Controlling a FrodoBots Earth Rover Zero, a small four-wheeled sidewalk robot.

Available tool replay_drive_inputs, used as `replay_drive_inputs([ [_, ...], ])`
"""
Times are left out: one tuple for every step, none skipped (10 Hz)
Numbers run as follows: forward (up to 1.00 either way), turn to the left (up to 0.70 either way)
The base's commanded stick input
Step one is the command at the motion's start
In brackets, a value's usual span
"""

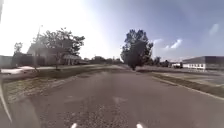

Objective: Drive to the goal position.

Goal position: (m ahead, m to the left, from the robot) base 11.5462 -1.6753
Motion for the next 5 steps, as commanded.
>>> replay_drive_inputs([
  [0.70, 0.00],
  [0.70, 0.00],
  [0.70, 0.00],
  [0.70, 0.00],
  [0.70, 0.00],
])
